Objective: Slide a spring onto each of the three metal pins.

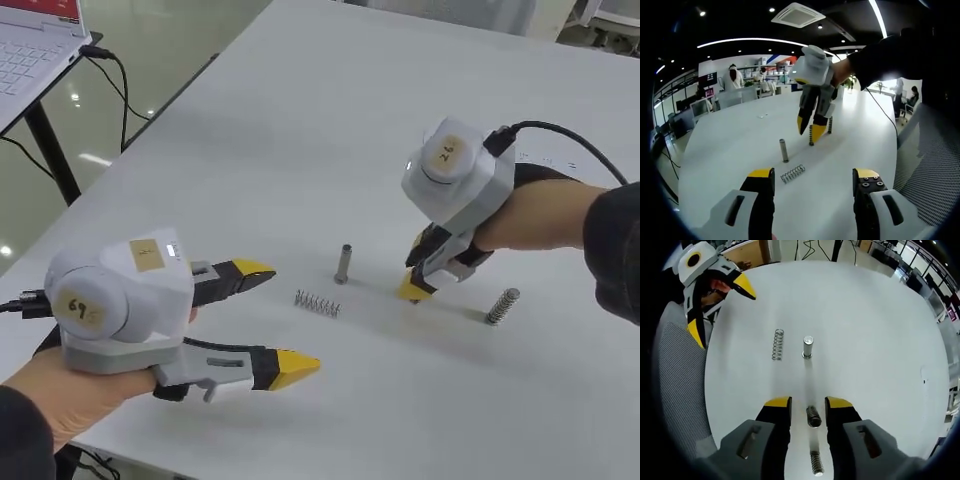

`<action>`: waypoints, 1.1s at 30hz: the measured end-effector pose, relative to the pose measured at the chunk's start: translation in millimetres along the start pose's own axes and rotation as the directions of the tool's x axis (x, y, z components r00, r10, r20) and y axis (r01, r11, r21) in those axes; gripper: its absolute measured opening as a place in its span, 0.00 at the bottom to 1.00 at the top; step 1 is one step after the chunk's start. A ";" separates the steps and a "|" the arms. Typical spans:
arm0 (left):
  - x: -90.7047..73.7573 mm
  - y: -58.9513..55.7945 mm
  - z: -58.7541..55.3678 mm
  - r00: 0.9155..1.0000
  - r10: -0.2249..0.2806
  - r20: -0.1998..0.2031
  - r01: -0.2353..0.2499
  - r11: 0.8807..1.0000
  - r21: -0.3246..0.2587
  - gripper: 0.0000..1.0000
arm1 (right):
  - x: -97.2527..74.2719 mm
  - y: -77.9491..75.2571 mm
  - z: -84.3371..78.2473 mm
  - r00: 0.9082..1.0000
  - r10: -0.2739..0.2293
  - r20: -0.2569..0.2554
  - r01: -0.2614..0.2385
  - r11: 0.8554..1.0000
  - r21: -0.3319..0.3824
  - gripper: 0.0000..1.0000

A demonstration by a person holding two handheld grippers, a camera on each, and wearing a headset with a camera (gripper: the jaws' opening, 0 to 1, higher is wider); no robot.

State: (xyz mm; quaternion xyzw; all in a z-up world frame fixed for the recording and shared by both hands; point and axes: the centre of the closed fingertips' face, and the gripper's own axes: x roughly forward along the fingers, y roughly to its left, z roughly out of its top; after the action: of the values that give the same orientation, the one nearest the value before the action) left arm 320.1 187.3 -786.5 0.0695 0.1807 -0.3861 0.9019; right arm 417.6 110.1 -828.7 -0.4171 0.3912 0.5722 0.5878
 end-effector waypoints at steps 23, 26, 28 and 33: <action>-7.2 2.1 -1.9 1.000 0.015 0.003 -0.015 1.000 0.001 0.61 | 20.5 40.5 44.1 0.998 0.051 0.041 -0.049 0.998 -0.049 0.25; -8.1 2.5 -2.0 1.000 0.019 0.004 -0.019 1.000 -0.001 0.61 | 25.1 40.9 46.1 0.998 0.052 0.045 -0.050 0.998 -0.032 0.23; -8.6 2.1 -2.4 1.000 0.020 0.005 -0.020 1.000 -0.002 0.61 | 28.2 42.4 47.0 0.997 0.056 0.045 -0.055 0.998 -0.026 0.22; -9.6 3.0 -3.9 1.000 0.023 0.006 -0.023 1.000 -0.006 0.61 | 35.9 44.2 47.8 0.998 0.054 0.035 -0.054 0.998 -0.021 0.20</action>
State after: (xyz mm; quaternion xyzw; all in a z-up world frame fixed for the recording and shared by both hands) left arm 315.1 196.9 -786.5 0.0677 0.1784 -0.3754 0.9070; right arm 374.0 167.2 -847.7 -0.4019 0.3859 0.5992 0.5749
